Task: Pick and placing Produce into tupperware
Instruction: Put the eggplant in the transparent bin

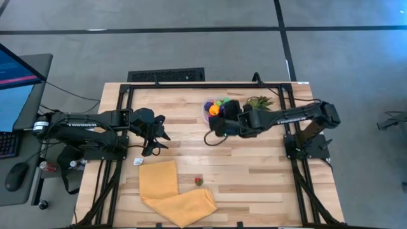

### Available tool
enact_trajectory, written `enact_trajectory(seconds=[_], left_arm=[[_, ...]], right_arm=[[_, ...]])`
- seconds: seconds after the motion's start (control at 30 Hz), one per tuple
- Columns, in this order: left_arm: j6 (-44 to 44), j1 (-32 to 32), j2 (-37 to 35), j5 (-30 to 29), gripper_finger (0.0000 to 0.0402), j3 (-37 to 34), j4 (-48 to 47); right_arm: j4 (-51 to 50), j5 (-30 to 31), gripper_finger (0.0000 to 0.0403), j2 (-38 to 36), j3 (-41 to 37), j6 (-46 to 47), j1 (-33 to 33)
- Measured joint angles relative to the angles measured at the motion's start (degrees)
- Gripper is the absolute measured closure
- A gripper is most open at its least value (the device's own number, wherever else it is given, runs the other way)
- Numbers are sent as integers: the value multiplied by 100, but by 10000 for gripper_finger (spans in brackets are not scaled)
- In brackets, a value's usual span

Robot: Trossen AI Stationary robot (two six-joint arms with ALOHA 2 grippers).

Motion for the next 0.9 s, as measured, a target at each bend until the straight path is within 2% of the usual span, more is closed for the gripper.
enact_trajectory(seconds=[0.1,0.33,0.5,0.9], left_arm=[[7,0,0,0,233,0,0],[-32,0,0,-4,233,0,-2],[-184,0,0,-7,233,0,-2],[-365,0,0,-153,233,0,127]], right_arm=[[266,-219,227,-8,-44,-383,-259],[1825,-1033,227,-11,-864,-994,-782],[2198,-1064,227,-9,-1294,-1013,-994],[2580,-1652,228,-9,-1333,-1878,-1765]])
